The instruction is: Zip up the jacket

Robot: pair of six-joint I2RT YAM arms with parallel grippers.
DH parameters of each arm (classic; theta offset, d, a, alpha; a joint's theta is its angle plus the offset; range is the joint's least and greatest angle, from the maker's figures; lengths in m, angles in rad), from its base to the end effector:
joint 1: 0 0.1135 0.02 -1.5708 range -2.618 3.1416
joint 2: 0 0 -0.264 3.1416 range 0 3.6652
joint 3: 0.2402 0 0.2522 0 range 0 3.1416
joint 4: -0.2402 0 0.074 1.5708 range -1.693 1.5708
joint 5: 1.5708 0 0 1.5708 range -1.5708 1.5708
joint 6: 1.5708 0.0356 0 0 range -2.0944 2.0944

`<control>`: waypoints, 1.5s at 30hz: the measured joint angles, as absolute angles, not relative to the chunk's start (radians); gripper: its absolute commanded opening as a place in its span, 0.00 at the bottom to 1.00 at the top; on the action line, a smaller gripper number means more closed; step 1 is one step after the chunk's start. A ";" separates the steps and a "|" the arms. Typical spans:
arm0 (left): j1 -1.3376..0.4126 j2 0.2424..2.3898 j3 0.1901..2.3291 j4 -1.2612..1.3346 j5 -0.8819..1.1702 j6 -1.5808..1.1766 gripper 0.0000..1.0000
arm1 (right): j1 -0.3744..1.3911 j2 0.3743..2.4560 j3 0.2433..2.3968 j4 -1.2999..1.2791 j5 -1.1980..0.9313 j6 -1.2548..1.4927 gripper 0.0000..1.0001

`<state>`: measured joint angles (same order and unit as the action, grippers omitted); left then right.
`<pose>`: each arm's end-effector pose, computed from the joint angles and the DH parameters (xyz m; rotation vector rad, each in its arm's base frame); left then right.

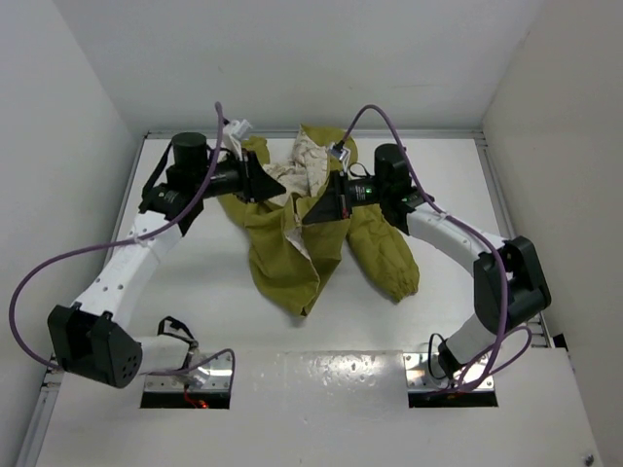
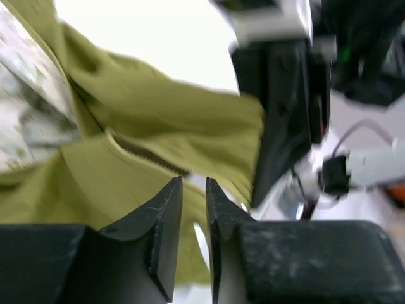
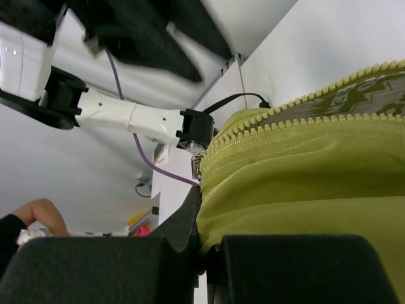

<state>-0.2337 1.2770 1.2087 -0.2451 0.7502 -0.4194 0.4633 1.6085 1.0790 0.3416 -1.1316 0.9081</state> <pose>0.2738 -0.0901 0.3785 0.3623 1.9254 -1.1417 0.3070 0.1894 0.2887 -0.5443 2.0330 1.8921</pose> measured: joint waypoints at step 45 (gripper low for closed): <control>-0.519 1.320 1.259 -0.655 0.439 -0.575 0.47 | 0.516 1.512 1.081 -0.102 -0.813 0.823 0.00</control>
<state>-0.5186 1.3201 1.2591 -0.6548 0.4385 -0.5751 0.5159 1.5116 1.0809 -0.1017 -0.8131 0.8230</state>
